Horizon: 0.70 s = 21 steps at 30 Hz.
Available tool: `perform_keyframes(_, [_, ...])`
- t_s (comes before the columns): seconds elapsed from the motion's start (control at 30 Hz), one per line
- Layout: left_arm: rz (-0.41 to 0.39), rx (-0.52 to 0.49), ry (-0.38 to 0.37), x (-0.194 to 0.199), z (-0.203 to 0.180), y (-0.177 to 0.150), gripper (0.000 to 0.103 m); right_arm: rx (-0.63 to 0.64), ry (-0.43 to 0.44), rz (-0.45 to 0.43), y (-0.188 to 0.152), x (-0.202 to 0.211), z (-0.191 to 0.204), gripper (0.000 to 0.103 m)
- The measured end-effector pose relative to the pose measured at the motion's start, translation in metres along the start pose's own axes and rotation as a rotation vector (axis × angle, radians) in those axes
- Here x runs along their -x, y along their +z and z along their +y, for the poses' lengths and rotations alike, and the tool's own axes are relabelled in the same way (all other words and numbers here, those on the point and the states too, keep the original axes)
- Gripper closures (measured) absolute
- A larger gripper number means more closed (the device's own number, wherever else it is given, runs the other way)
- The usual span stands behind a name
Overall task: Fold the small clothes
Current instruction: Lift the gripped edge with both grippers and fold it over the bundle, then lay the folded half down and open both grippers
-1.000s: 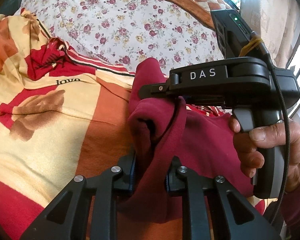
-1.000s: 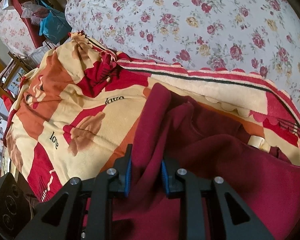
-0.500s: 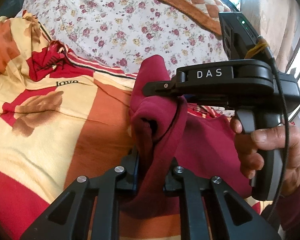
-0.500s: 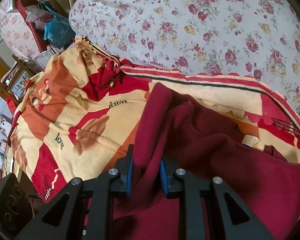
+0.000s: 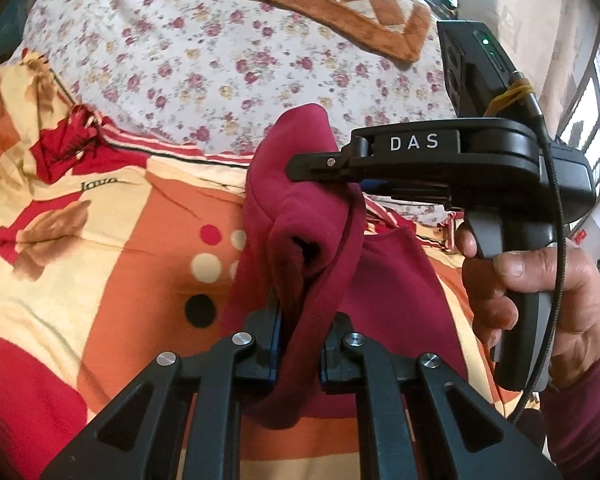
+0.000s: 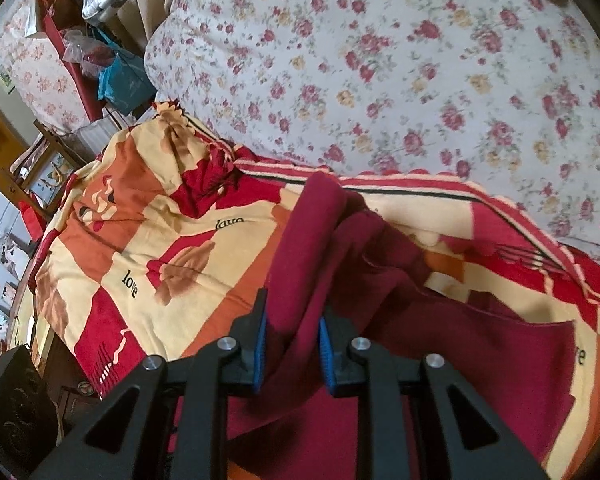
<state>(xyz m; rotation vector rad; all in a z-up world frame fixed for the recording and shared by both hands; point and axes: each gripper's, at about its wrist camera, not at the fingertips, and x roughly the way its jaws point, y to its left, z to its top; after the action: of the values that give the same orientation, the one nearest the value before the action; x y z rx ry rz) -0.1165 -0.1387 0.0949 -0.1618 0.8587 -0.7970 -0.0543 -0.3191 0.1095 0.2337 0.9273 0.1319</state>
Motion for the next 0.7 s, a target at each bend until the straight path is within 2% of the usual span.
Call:
perform_keyframes(0.4, [0.032,-0.05,-0.035,-0.006,-0.05,0.001,0.103,-0.013,-0.026,-0.032,-0.012,0.043,-0.03,0.081])
perform_keyframes(0.7, [0.066,-0.097,-0.066,-0.019,-0.087,-0.002,0.103,-0.056,-0.057,-0.05,-0.029,0.073,-0.067,0.081])
